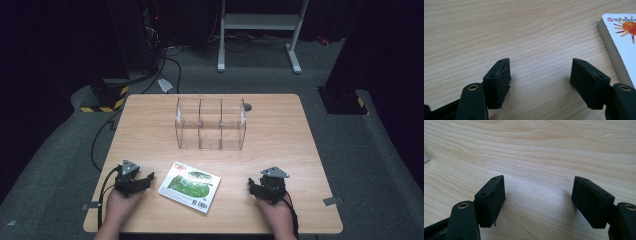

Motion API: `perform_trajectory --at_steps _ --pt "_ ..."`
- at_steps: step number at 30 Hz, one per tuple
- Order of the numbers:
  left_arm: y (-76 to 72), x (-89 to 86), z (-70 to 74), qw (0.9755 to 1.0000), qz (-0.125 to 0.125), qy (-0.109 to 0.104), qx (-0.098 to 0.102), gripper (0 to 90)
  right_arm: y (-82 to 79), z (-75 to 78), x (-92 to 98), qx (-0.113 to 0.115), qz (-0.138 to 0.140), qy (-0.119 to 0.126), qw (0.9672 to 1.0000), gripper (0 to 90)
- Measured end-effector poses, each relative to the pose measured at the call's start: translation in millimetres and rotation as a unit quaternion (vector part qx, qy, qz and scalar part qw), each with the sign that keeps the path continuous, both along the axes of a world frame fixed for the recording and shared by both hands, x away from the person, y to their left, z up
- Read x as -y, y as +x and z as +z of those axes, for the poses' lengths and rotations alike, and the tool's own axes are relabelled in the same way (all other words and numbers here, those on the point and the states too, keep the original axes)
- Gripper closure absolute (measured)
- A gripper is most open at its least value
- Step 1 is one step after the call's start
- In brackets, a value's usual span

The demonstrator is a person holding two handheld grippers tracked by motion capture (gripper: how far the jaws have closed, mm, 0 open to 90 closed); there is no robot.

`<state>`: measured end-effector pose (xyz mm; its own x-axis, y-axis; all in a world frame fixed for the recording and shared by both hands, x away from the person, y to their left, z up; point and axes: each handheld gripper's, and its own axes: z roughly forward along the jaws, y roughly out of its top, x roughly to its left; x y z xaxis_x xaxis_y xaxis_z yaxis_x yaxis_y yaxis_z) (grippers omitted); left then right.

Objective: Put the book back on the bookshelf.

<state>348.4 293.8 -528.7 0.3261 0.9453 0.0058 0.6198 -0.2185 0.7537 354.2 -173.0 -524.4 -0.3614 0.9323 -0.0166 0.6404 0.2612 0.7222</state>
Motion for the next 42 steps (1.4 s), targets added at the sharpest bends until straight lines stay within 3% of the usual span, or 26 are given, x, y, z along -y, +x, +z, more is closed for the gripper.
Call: perform_trajectory --at_steps 24,28,42 --pt "-1.4 1.3 0.0 1.0000 0.002 -0.002 0.000 33.0 -0.3 0.0 0.0 0.000 0.007 -0.001 1.0000 26.4" --pt "-1.0 1.1 -0.4 0.9999 0.010 0.000 -0.004 26.1 -0.5 0.1 0.1 0.000 0.011 -0.002 0.9999 26.4" --pt "-1.7 -0.4 1.3 0.9999 -0.003 0.002 -0.013 25.6 -0.9 0.3 1.2 -0.003 0.018 0.004 0.9998 24.9"
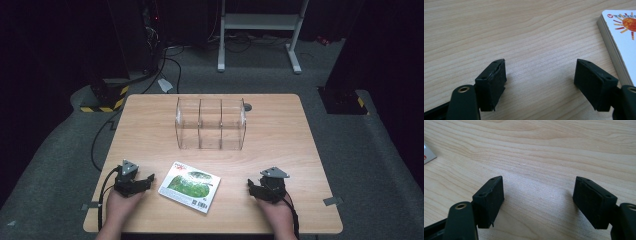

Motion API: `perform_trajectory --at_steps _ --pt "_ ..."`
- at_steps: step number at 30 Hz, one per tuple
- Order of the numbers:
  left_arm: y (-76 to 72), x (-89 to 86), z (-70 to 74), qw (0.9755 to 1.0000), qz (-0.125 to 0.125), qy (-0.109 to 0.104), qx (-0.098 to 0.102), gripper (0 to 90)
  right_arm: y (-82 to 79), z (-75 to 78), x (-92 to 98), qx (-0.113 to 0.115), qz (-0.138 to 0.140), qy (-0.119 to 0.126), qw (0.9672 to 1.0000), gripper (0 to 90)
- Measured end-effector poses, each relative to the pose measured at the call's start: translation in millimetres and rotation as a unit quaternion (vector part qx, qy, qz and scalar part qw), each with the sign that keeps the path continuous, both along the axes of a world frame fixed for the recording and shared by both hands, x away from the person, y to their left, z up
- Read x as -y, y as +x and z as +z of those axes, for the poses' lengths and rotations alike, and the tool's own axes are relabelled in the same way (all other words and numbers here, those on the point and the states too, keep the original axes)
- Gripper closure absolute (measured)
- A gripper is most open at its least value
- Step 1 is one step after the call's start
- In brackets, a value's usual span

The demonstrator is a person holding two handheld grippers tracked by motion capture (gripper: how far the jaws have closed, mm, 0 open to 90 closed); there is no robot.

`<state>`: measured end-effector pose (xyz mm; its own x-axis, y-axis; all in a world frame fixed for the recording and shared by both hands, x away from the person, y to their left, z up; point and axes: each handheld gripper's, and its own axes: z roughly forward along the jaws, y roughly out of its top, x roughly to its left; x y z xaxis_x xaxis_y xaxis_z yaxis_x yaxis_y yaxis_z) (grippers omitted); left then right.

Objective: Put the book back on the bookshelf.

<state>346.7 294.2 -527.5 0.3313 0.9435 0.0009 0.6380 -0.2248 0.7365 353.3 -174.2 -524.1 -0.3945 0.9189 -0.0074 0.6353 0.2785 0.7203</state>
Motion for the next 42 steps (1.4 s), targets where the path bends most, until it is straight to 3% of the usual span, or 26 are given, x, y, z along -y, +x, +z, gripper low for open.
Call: perform_trajectory --at_steps 7,11,20,23,30,42 --pt "-0.8 0.5 2.1 1.0000 -0.008 -0.005 0.000 25.3 -0.3 1.2 1.7 -0.001 0.000 0.004 1.0000 25.4" --pt "-3.5 3.6 7.8 0.9995 -0.020 -0.015 0.017 26.1 -3.3 6.3 0.4 0.016 0.006 0.004 0.9998 25.8" --pt "-9.1 12.0 16.0 0.9978 -0.045 -0.037 0.031 28.4 -10.5 15.3 -8.8 0.035 0.020 0.019 0.9990 24.7" --pt "-11.1 17.6 17.7 0.9966 -0.057 -0.051 0.031 28.4 -14.1 17.6 -16.5 0.039 0.031 0.023 0.9985 24.3" --pt "-14.0 30.3 16.6 0.9947 -0.080 -0.059 0.024 28.2 -22.5 19.0 -38.2 0.040 0.059 0.025 0.9971 21.8" --pt "-17.1 50.5 10.5 0.9914 -0.119 -0.055 0.006 28.2 -40.6 20.5 -77.8 0.036 0.121 0.036 0.9913 20.4"
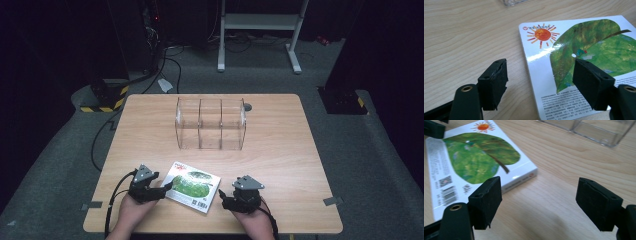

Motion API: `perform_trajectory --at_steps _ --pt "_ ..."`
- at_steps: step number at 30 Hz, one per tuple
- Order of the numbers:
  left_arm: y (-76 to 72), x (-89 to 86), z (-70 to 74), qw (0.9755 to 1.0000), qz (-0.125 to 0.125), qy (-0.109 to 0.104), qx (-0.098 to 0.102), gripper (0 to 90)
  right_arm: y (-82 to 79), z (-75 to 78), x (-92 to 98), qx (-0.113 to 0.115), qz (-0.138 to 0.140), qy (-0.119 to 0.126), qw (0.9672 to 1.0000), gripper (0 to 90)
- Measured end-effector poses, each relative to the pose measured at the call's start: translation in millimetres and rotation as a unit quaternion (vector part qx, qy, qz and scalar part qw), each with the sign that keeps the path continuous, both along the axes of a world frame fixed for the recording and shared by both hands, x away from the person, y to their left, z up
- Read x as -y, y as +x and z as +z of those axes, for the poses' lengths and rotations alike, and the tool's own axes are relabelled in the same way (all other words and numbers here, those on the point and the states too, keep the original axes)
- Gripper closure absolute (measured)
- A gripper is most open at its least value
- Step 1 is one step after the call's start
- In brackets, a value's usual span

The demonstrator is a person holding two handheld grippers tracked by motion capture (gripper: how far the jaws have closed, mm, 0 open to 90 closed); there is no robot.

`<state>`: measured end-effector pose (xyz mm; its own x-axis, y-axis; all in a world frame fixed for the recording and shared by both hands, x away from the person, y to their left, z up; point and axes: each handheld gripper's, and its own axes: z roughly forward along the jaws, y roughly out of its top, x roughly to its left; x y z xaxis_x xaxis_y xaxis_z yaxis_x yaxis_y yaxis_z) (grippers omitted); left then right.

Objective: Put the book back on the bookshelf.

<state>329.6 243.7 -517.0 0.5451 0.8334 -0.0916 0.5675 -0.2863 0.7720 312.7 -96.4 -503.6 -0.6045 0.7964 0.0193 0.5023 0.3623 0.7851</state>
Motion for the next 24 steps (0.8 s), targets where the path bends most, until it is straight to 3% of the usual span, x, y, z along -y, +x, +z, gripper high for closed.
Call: perform_trajectory --at_steps 5,10,21,24 --pt "0.0 3.8 -2.8 0.9999 -0.006 -0.006 -0.007 28.2 -8.1 -2.5 -17.2 -0.009 0.038 0.003 0.9992 19.3" --pt "-0.7 6.9 -4.4 0.9999 -0.012 -0.004 -0.010 28.2 -15.3 -4.2 -31.7 -0.013 0.058 0.002 0.9983 17.4" --pt "-3.2 11.6 -6.2 0.9997 -0.019 -0.009 -0.014 28.4 -21.5 -10.8 -44.0 -0.033 0.083 -0.011 0.9960 15.3" --pt "-3.3 11.9 -6.4 0.9997 -0.018 -0.011 -0.014 28.4 -21.8 -12.2 -45.6 -0.030 0.089 -0.016 0.9955 14.7"
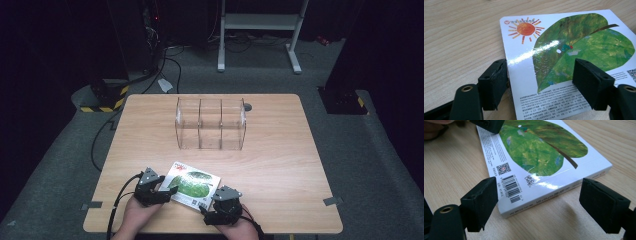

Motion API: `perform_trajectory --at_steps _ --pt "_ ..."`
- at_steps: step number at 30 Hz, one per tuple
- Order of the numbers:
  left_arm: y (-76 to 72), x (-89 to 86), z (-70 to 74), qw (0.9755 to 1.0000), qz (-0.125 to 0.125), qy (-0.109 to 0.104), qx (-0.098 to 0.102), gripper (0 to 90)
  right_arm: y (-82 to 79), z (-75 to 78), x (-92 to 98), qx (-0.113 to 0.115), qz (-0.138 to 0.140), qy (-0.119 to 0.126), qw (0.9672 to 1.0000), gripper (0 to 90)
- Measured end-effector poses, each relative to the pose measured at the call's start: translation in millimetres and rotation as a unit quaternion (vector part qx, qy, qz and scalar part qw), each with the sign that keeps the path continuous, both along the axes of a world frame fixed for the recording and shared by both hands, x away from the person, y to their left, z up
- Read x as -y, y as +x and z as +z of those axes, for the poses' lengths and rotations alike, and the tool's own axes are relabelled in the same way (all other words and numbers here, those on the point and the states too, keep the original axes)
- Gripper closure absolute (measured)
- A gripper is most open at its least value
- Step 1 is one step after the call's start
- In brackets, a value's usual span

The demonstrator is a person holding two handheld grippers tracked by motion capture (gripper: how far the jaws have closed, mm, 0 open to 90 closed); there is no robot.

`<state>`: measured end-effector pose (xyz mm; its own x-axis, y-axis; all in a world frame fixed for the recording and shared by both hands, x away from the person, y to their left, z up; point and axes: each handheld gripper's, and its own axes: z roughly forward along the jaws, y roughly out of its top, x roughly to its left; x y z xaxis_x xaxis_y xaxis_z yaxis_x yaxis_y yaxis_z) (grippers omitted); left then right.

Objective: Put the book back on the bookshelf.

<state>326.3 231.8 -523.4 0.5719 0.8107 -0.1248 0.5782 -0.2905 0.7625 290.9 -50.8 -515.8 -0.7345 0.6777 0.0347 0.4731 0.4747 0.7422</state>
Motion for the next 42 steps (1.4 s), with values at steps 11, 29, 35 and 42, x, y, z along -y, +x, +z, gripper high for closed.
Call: perform_trajectory --at_steps 11,29,35,42 --pt "-0.2 -0.1 0.1 1.0000 -0.003 0.000 -0.001 28.3 -2.3 -4.5 -5.0 -0.006 0.006 -0.021 0.9998 14.4" --pt "-0.8 0.9 0.0 1.0000 -0.003 -0.001 -0.002 28.2 1.9 -6.3 -0.2 -0.007 0.005 -0.022 0.9997 12.9" --pt "-0.9 1.1 0.0 1.0000 -0.004 -0.001 -0.003 28.3 2.6 -6.4 1.3 -0.008 -0.001 -0.020 0.9998 12.9" --pt "-1.1 1.6 0.1 1.0000 -0.007 0.000 -0.002 28.3 4.5 -6.4 4.7 -0.006 -0.007 -0.020 0.9998 13.0"
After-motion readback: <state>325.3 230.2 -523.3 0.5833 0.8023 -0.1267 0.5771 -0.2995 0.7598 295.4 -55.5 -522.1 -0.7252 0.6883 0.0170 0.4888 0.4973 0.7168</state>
